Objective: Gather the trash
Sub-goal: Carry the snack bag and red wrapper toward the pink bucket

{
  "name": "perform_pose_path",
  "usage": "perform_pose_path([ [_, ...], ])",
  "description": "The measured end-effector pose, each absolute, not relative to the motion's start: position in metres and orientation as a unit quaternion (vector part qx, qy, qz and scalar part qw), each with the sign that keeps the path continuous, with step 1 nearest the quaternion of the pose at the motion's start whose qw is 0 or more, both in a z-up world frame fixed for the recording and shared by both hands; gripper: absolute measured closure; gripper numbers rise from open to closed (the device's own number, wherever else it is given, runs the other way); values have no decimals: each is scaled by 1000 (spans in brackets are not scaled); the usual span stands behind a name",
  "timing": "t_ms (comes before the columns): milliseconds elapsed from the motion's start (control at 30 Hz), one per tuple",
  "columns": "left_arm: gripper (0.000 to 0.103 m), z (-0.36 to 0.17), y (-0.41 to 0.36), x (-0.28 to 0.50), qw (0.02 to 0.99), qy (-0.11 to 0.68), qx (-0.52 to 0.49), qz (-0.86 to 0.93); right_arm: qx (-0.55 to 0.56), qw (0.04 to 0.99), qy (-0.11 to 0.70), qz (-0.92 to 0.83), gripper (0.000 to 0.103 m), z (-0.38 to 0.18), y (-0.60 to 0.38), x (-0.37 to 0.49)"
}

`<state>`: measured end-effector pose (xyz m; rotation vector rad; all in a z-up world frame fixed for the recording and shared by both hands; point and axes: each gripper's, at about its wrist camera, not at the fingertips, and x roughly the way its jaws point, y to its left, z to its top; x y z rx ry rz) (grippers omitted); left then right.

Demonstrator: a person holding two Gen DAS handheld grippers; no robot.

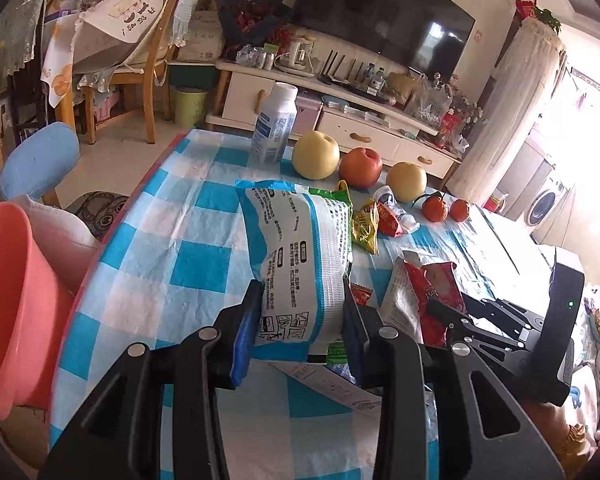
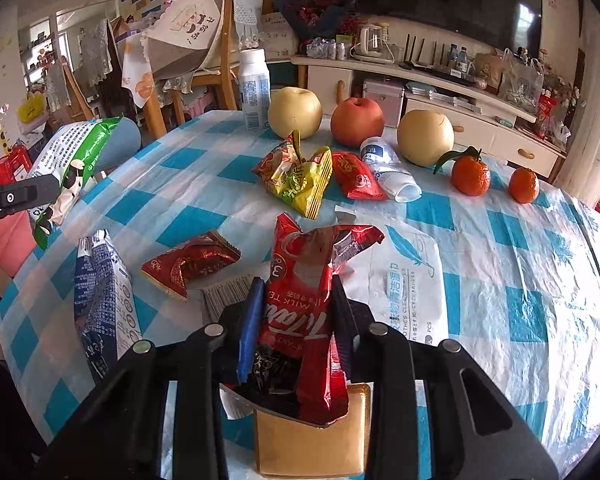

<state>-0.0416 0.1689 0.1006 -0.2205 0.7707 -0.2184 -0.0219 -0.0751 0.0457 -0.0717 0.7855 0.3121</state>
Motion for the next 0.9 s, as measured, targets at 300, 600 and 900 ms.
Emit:
perform_pose_path([
  [300,64,110,187,-45,920,362,-113,-94,-12,923,353,149,70,75,-66,-29],
  [600,64,126,226,-52,929,338,-136,-62,4,926,316,205,70,127,-10,-37],
  [900,64,138,312,-70,935,307,-177,30,14,898,297,325,70,172,114,-39],
])
